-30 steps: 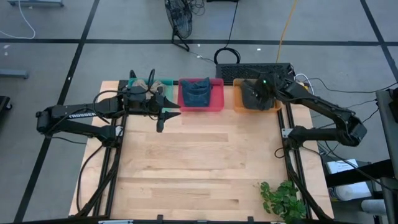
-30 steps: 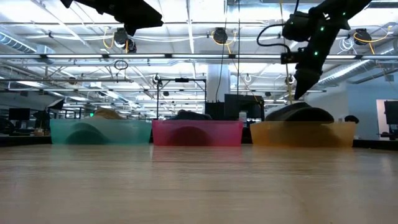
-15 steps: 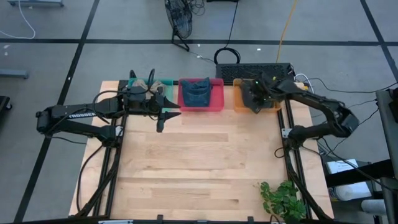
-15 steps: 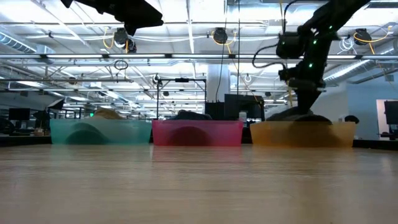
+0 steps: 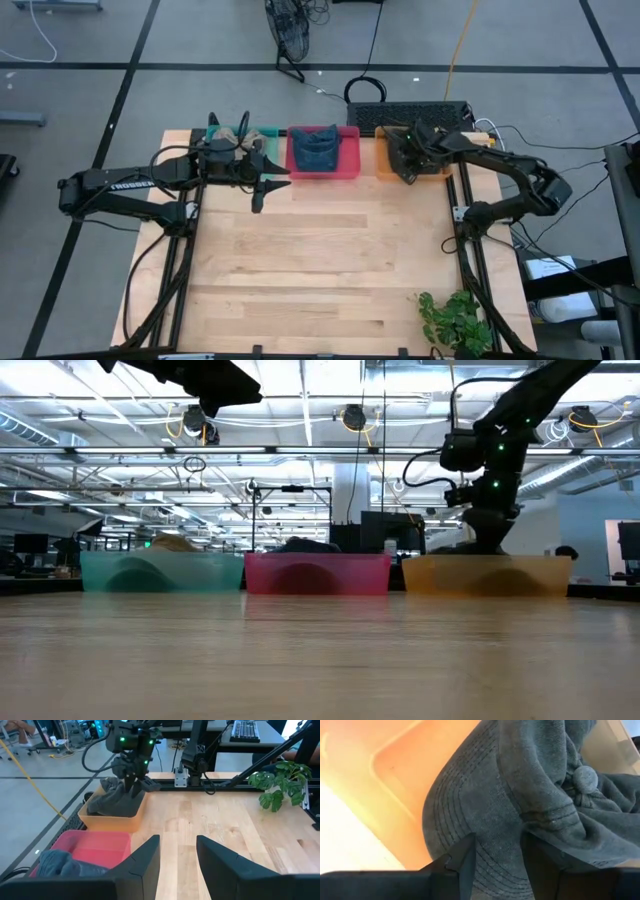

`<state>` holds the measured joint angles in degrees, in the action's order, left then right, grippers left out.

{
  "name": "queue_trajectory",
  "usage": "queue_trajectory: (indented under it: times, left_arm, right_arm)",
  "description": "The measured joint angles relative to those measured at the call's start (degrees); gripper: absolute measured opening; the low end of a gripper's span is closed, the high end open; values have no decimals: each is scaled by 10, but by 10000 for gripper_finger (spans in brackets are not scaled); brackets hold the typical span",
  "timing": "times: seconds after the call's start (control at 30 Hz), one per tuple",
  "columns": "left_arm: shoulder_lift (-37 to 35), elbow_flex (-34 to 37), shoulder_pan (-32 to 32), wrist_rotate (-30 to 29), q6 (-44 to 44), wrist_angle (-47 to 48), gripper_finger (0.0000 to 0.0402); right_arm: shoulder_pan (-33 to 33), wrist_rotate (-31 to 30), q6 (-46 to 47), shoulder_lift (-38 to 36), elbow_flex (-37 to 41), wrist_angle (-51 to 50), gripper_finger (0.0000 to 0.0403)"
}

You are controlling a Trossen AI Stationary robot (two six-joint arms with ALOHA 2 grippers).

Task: Pick & Place hat
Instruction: Put the black cap into the orange bin

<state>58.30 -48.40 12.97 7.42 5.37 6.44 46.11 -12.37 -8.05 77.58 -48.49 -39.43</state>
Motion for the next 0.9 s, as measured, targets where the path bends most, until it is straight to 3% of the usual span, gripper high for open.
queue_trajectory:
  times: [0.3,0.43,0.9]
  left_arm:
    - [0,0,0,0,-6,0,140]
    - [0,0,0,0,-6,-1,140]
    - [0,0,0,0,2,-2,140]
  right_arm:
    - [-11,6,1,-134,3,-5,134]
    - [7,4,20,-151,3,11,134]
    - [87,-26,29,-1,35,60,134]
